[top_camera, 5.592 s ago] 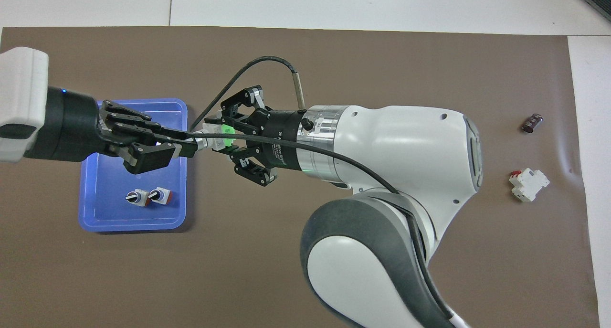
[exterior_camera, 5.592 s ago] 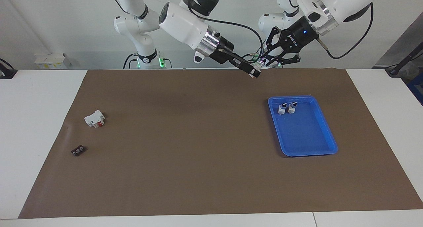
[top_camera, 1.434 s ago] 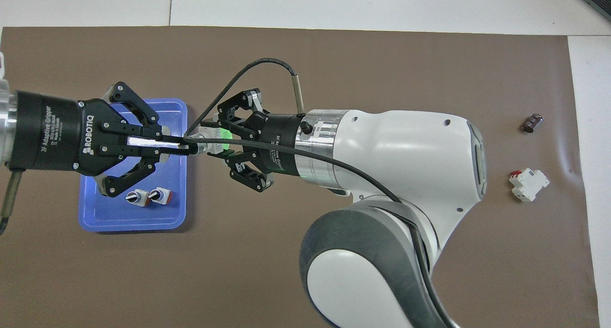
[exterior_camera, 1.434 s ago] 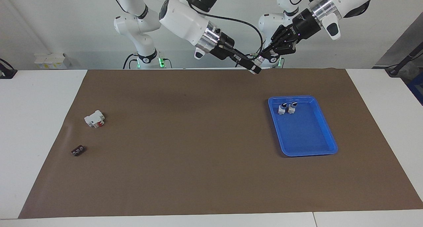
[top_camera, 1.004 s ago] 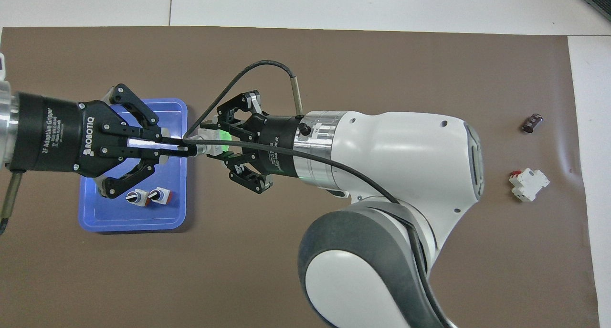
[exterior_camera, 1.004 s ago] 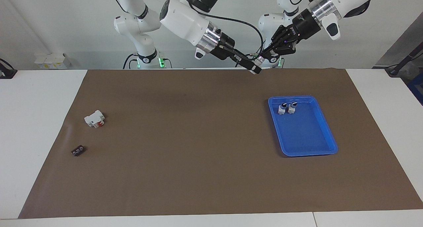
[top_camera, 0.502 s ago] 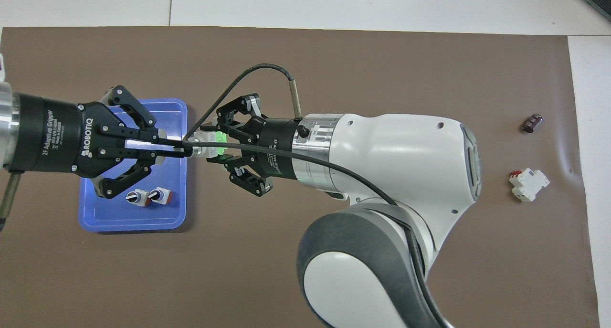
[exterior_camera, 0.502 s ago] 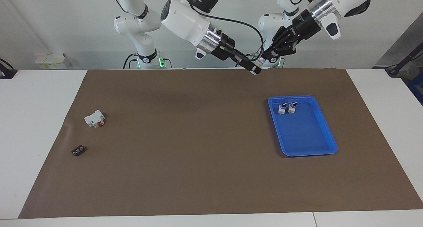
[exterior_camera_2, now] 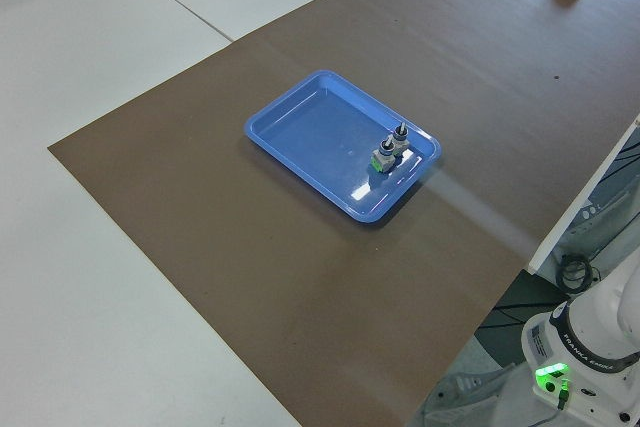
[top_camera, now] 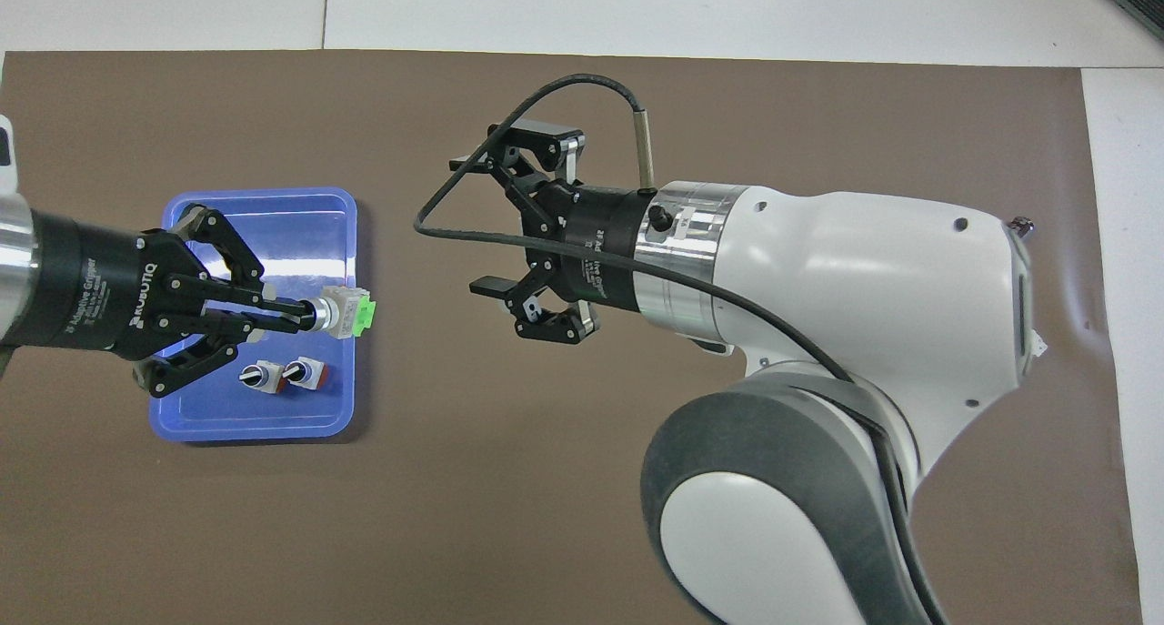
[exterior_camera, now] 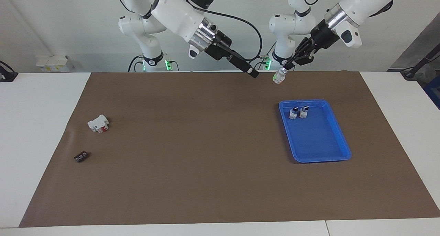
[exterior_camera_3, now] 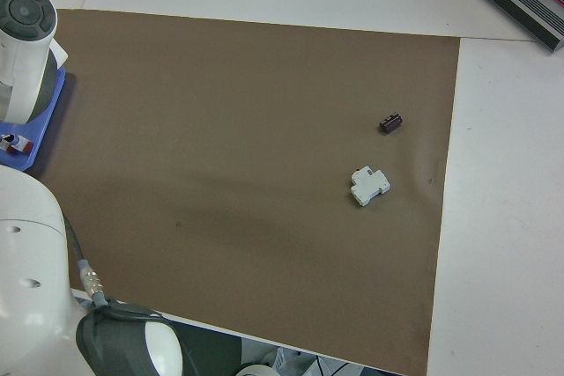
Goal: Turn and place switch with both arms
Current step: 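Pull the switch away with the left gripper while the right gripper withdraws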
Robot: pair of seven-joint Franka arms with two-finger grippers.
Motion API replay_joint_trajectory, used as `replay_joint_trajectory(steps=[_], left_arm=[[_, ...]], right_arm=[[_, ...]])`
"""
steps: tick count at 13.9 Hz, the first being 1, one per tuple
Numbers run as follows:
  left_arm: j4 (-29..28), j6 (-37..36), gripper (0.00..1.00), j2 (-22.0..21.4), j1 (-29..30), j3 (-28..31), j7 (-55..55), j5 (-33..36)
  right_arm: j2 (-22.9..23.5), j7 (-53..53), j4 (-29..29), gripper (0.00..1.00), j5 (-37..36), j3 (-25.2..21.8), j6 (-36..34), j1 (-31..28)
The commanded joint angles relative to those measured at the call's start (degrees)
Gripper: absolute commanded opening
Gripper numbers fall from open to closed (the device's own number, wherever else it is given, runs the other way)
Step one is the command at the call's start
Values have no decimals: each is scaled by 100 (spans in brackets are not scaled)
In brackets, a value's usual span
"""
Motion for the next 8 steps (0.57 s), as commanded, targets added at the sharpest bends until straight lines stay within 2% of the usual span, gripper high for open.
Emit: replay_joint_trajectory(steps=[1, 3, 5, 8], left_arm=[[-569, 22, 0, -407, 116, -4, 1737, 363], [-877, 31, 0, -539, 335, -4, 3030, 540], [-1115, 127, 0, -549, 643, -4, 4296, 567], [-1247, 311, 0, -217, 767, -13, 5529, 1250]], right_arm=[[-115, -476, -160, 100, -806, 28, -109, -423], [-106, -924, -169, 100, -1517, 28, -449, -730], [-132, -1494, -152, 100, -2456, 28, -1221, -1108], [-299, -2321, -125, 100, -4038, 19, -2355, -1434]])
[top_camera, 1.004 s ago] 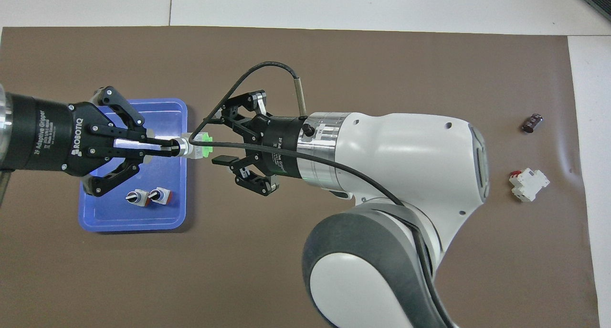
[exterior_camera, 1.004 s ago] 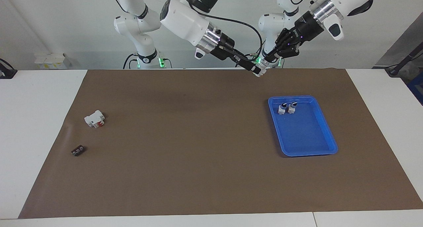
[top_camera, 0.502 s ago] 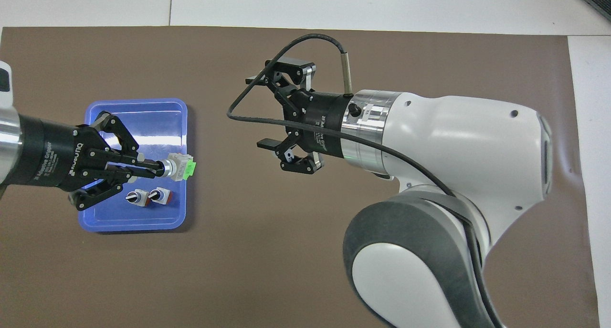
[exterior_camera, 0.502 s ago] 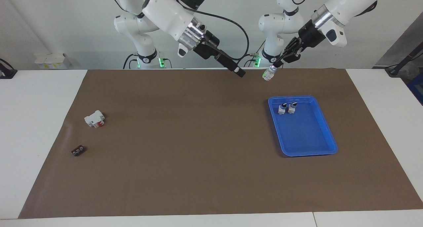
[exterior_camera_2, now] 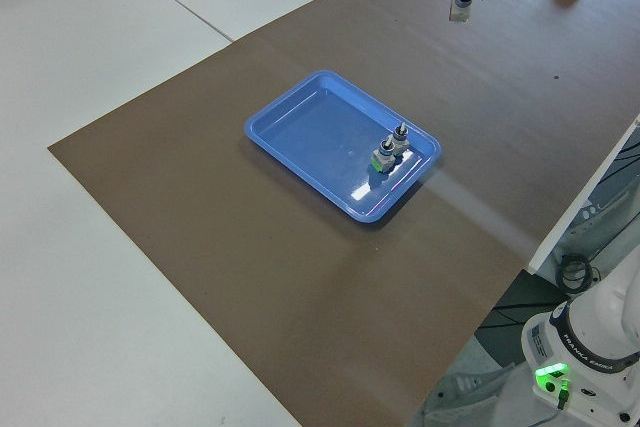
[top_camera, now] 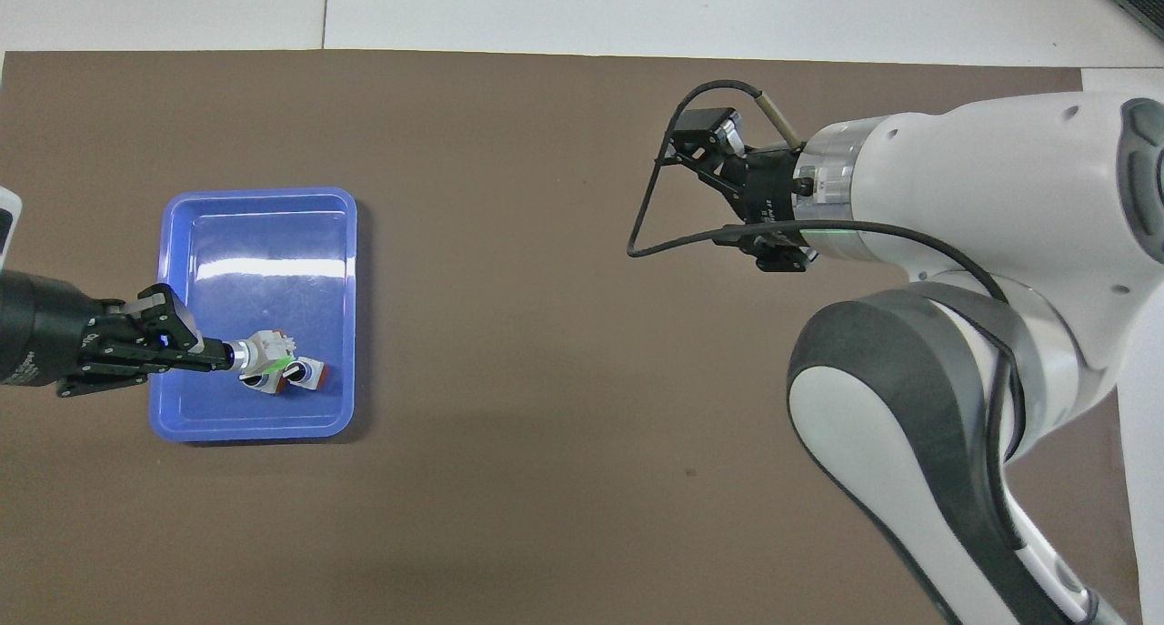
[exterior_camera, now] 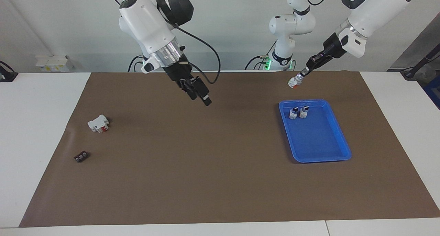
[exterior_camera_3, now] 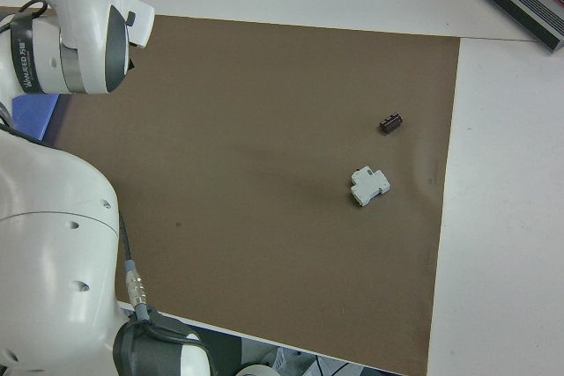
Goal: Turn and place switch with both arms
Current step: 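Pull the switch away with the left gripper while the right gripper withdraws, then lower the switch into the blue tray beside the other switches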
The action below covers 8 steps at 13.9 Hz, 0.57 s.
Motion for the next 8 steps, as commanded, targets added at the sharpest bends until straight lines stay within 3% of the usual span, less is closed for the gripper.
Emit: replay_joint_trajectory(steps=[1, 3, 8], left_arm=[[-188, 346, 0, 246, 29, -63, 827, 591], [-127, 530, 0, 632, 29, -63, 1170, 950], [339, 847, 0, 1669, 3, -80, 1697, 1759]], right_arm=[[-318, -688, -91, 100, -1264, 60, -859, -287], [-442, -1460, -73, 100, -1630, -236, -1292, -280], [-592, -3473, 128, 100, -1578, -2055, -2074, 396]])
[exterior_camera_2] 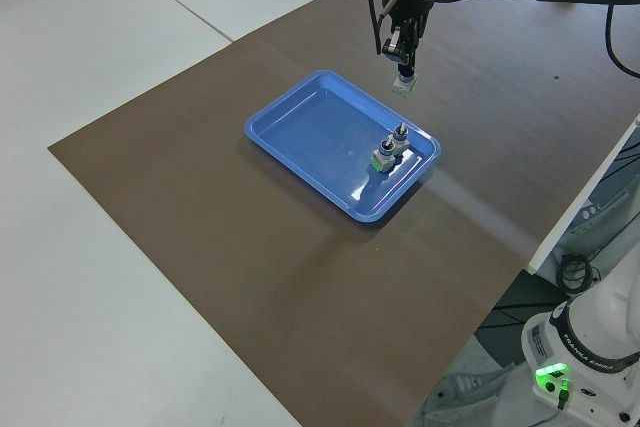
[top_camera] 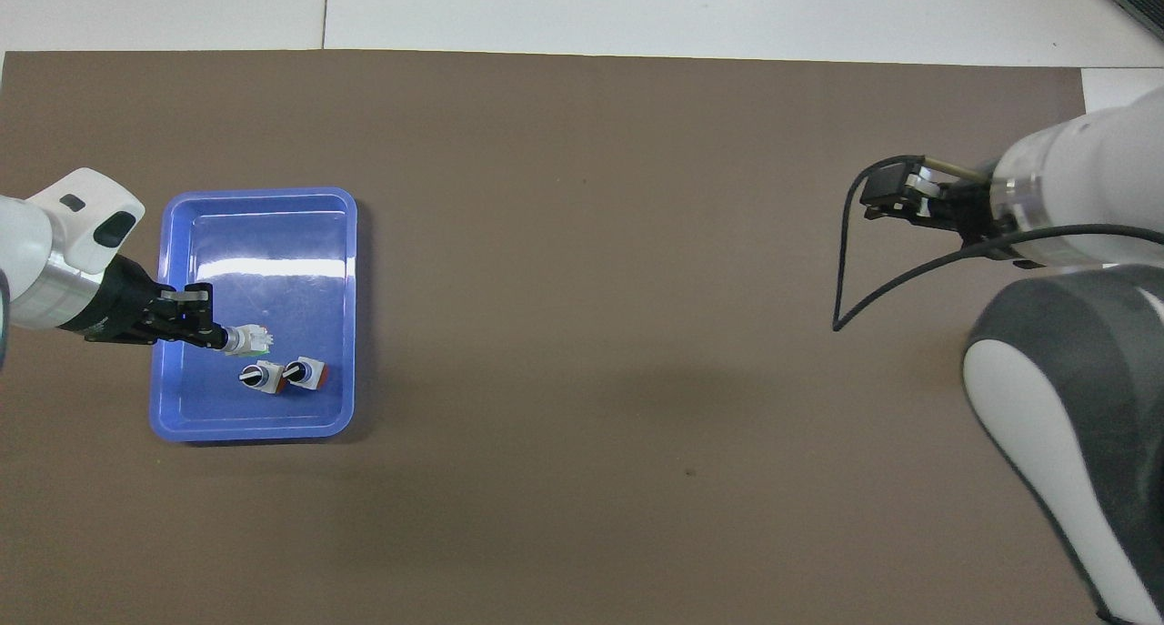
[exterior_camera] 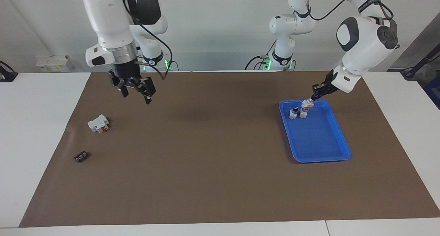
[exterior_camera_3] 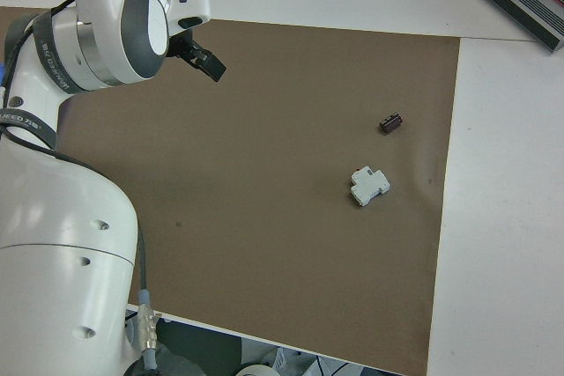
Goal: Turn and place switch with both arms
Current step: 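Lower the switch into the blue tray beside the other switches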
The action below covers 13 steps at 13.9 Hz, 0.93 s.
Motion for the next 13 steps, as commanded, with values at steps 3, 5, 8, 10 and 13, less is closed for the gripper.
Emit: replay_joint_trajectory(steps=[3, 5, 8, 10, 13], left_arm=[[409, 410, 0, 580, 97, 2, 618, 508], [348, 445, 0, 660, 106, 11, 854, 735], [138, 428, 0, 722, 202, 11, 882, 842], [-222, 559, 0, 660, 342, 19, 1197, 860], [-583, 612, 0, 494, 352, 19, 1198, 860]], right_arm=[[-179, -1108, 234, 100, -16, -773, -842, 243], [-478, -1100, -186, 100, -7, -782, -870, 243], [-435, -1728, 65, 100, -7, -791, -956, 234], [-435, -1953, 67, 100, 19, -808, -1028, 243], [-348, -1673, 154, 100, 28, -765, -975, 261]])
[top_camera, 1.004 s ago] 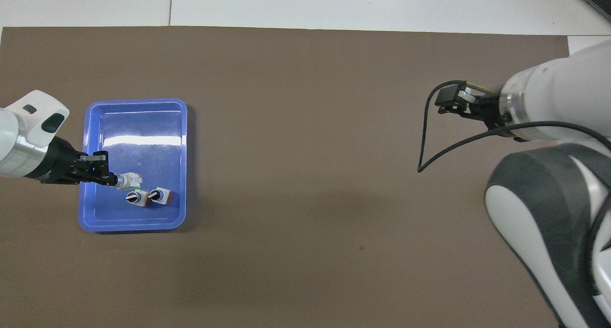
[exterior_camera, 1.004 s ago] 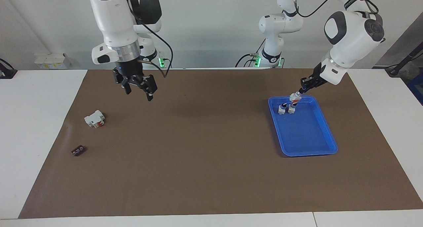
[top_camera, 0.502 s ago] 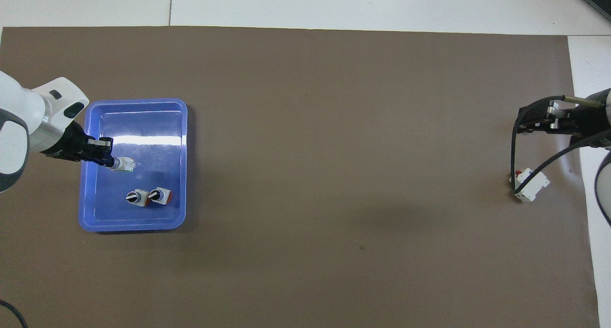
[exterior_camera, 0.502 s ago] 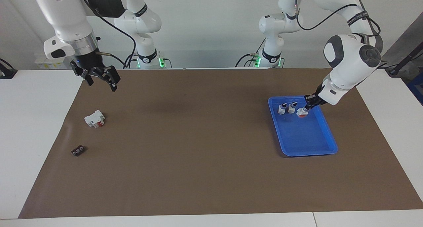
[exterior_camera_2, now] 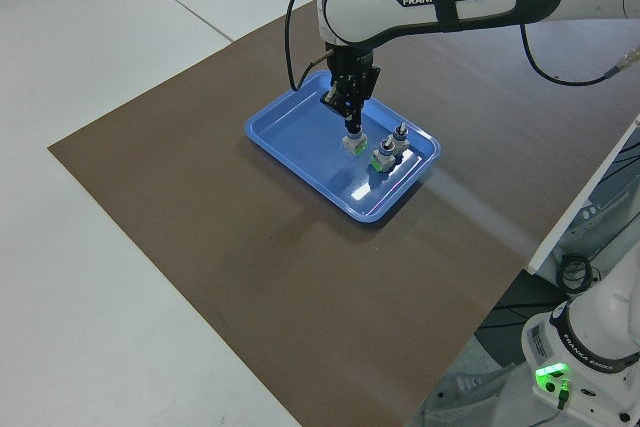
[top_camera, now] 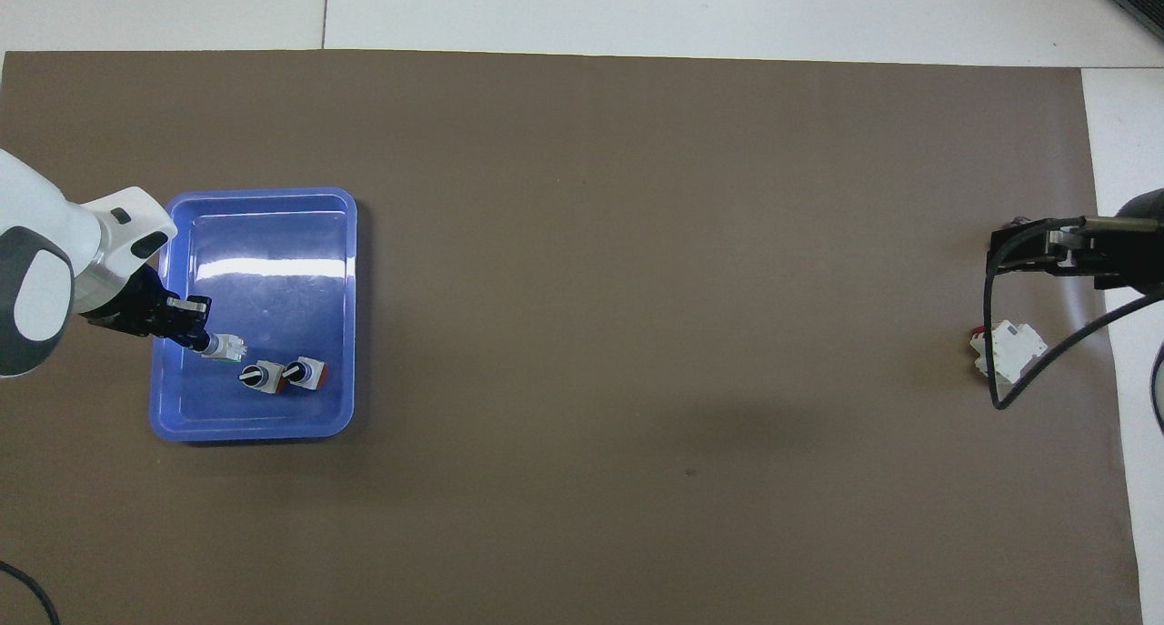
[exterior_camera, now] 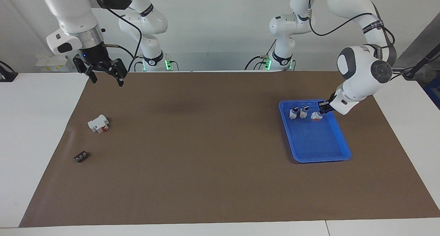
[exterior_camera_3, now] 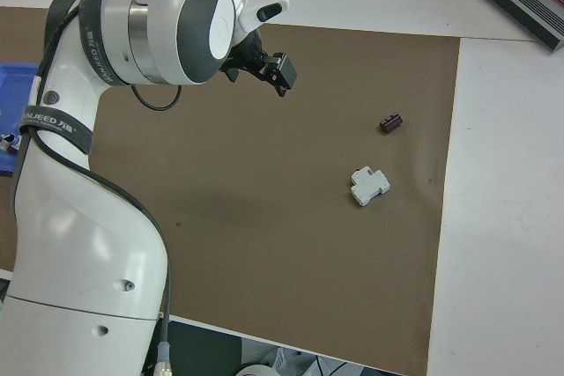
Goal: Turn and place switch with both arms
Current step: 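Lower the switch into the blue tray beside the other switches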
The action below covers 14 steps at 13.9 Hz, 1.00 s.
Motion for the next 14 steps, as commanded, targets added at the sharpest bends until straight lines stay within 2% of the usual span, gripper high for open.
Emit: replay_joint_trajectory(steps=[1, 5, 7, 10, 12, 14], left_arm=[[-379, 144, 0, -253, 51, -41, 85, 98], [-362, 197, 0, -253, 34, -49, 138, 98], [-318, 380, 41, -227, -27, -49, 190, 98], [-230, 522, 49, -253, -45, -76, 235, 98], [-90, 522, 72, -349, -45, -84, 322, 98], [129, 479, 89, -429, -63, -102, 559, 98]], right_arm=[[65, 88, 140, 100, 52, 3, -92, 37], [-5, 53, 9, 100, 131, -6, -154, 1], [-5, 27, 9, 100, 131, -15, -146, -7], [-14, -35, 26, 100, 123, -32, -181, -34], [-22, -35, 18, 100, 123, -59, -251, 27], [-40, -35, 9, 100, 123, -68, -225, 37]])
